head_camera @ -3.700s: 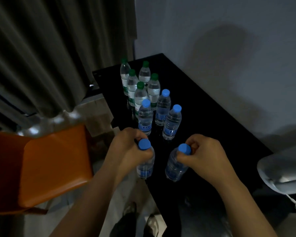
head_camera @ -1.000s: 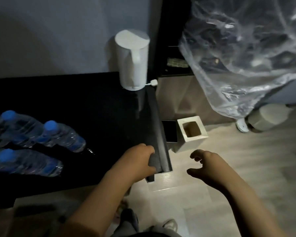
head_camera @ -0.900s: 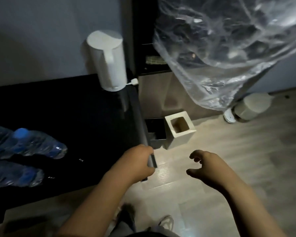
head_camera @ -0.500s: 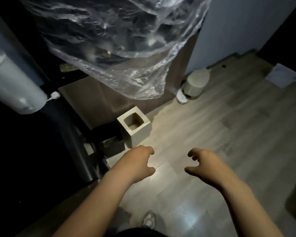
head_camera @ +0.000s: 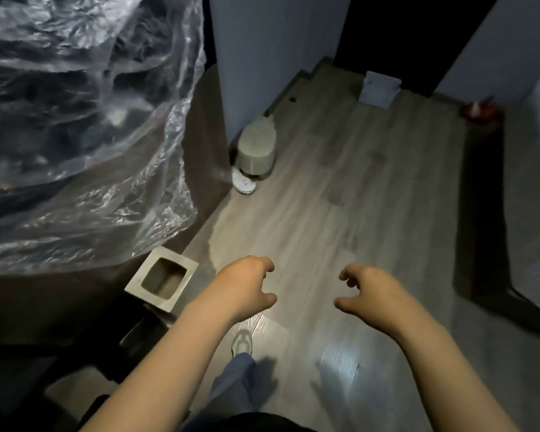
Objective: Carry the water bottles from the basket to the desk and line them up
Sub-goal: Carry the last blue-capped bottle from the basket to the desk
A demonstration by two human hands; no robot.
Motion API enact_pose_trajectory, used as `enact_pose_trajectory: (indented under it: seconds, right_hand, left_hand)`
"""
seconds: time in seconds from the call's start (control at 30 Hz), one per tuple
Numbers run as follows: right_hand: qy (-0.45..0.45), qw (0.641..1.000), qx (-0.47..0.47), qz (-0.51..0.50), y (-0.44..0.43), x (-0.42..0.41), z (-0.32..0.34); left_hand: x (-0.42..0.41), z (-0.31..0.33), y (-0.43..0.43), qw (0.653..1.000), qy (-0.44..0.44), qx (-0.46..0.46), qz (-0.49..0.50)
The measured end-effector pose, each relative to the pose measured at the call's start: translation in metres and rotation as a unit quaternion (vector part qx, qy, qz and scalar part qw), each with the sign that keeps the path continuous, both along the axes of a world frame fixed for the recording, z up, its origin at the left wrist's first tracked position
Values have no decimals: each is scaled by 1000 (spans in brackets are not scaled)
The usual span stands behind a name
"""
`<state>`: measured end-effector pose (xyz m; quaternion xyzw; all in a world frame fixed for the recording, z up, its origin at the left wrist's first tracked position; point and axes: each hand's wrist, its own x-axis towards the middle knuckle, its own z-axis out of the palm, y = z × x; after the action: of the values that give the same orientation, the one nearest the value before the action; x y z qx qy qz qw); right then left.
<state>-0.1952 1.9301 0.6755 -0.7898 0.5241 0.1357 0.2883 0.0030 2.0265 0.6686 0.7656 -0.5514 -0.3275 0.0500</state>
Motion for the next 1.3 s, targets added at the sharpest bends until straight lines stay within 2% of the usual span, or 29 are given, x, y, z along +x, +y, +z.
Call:
enact_pose_trajectory:
  seconds: [0.23, 0.63, 0.9, 1.13, 1.3]
  right_hand:
    - [0, 998, -5, -63, -64, 43, 10]
    - [-8, 994, -1, -111, -206, 75, -1]
    - [-28, 993, 12, -112, -361, 81, 11]
    - [-38, 994, -57, -84, -468, 80, 22]
    - [-27, 996, -47, -77, -540, 91, 19]
  left_hand:
    - [55, 11, -97, 998, -6, -8, -70]
    - [94, 3, -250, 996, 6, -5, -91]
    - [95, 20, -395, 995, -12, -33, -89]
    - [97, 29, -503, 995, -6, -53, -81]
    - [110, 24, -578, 995, 7, -48, -88]
